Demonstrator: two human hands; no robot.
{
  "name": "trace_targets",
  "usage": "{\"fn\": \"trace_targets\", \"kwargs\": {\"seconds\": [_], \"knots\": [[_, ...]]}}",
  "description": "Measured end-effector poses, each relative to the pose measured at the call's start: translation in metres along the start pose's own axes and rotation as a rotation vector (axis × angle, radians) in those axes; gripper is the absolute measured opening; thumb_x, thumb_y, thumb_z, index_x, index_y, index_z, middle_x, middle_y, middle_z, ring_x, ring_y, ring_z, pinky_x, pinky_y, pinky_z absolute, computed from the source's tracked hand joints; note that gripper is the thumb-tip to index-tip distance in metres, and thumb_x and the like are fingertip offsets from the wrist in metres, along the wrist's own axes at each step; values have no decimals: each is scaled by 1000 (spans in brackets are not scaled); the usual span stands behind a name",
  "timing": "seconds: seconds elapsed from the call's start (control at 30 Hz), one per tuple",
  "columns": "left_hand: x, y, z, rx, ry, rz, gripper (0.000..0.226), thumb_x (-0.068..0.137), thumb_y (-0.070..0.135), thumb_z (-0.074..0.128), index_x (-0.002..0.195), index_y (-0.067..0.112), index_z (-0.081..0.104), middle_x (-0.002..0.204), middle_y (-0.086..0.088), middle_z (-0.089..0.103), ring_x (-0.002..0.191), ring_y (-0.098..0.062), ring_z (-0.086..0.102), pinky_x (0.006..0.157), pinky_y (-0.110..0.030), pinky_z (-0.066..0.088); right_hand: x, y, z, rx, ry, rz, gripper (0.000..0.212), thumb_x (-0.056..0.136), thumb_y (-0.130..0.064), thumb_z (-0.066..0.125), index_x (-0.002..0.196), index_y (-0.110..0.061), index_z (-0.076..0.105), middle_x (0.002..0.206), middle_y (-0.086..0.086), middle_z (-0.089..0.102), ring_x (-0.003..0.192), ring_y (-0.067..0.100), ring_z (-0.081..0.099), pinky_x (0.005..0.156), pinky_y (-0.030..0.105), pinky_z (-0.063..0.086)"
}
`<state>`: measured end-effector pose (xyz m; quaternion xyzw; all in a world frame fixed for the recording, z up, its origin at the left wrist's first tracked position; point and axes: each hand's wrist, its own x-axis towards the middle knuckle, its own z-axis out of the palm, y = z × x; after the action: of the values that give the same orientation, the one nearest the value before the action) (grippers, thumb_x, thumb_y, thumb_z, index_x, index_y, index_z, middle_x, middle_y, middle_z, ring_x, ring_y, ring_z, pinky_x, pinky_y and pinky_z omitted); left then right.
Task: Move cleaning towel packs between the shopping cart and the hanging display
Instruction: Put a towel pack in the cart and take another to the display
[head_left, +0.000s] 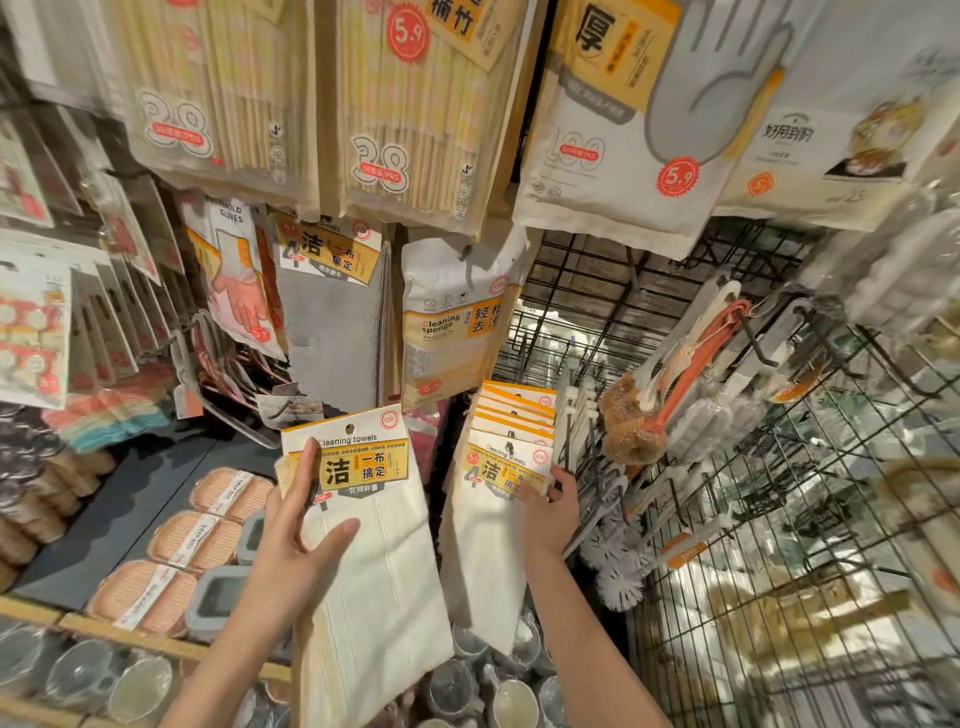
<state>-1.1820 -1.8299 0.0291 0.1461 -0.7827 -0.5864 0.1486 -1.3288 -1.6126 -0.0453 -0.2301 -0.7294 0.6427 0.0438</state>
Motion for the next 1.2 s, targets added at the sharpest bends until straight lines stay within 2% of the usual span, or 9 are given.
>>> {"fn": "trace_targets", "kwargs": {"seconds": [0.07, 0.17, 0.33, 0.43, 0.6, 0.83, 0.97, 1.07, 1.2], "knots": [[1, 0, -1, -1, -1, -1, 95, 84, 6, 67, 122, 77, 17, 131, 36, 33, 132, 4, 30, 110, -31, 27, 7, 1, 8, -6, 57, 16, 41, 80, -2, 67, 118, -16, 55, 112, 12, 64, 102, 30, 61, 86, 49, 51], [1, -1, -2, 5, -10, 5, 96, 83, 7, 68, 119, 79, 16, 133, 16, 37, 112, 21, 36, 91, -8, 31, 15, 0, 15, -2, 52, 29, 40, 83, -1, 61, 119, -16, 54, 115, 13, 62, 100, 29, 59, 83, 43, 51], [5, -4, -4, -15, -25, 11, 91, 76, 21, 73, 122, 77, 18, 126, 44, 36, 124, 9, 35, 103, -25, 28, 26, -9, 20, -101, 139, 28, 33, 86, -3, 59, 115, -19, 55, 113, 9, 64, 93, 29, 60, 67, 31, 43], [5, -4, -3, -20, -21, 7, 96, 82, 6, 69, 121, 78, 19, 127, 37, 34, 115, 25, 34, 96, -11, 30, 29, -11, 21, -139, 132, 44, 35, 88, -2, 58, 119, -18, 54, 113, 8, 62, 85, 23, 53, 65, 30, 40], [4, -4, 5, -40, -23, 32, 91, 82, -2, 66, 142, 43, 15, 144, 25, 23, 111, 37, 24, 86, 9, 25, 31, -8, 17, -144, 112, 38, 36, 86, -5, 62, 118, -18, 55, 115, 9, 64, 96, 27, 60, 75, 37, 49], [2, -7, 12, -106, -28, 22, 96, 82, 0, 67, 137, 54, 10, 141, 37, 19, 119, 33, 22, 86, 8, 26, 2, 0, 1, 12, -84, -21, 64, 83, -1, 66, 140, -14, 41, 144, 5, 42, 132, 23, 40, 109, 40, 36], [-1, -2, 18, -107, -34, 1, 99, 82, 3, 67, 139, 59, 9, 143, 31, 27, 124, 24, 27, 94, -3, 28, -28, -11, -6, 84, -200, -62, 34, 86, -10, 65, 117, -22, 54, 130, 5, 50, 120, 25, 50, 102, 42, 43], [-5, 4, 22, -112, -59, 9, 101, 82, 1, 67, 137, 63, 10, 137, 37, 26, 119, 30, 26, 88, 5, 27, -52, -35, -4, 87, -420, -86, 12, 90, -19, 62, 102, -19, 59, 118, 0, 56, 112, 18, 56, 88, 38, 51], [-9, 13, 28, -145, -77, 5, 94, 79, -9, 65, 144, 34, 14, 119, 59, 29, 107, 37, 30, 80, 9, 27, -70, -61, 2, -61, -585, -137, 20, 79, -33, 69, 94, -26, 59, 110, -1, 61, 106, 17, 59, 90, 36, 52]]}}
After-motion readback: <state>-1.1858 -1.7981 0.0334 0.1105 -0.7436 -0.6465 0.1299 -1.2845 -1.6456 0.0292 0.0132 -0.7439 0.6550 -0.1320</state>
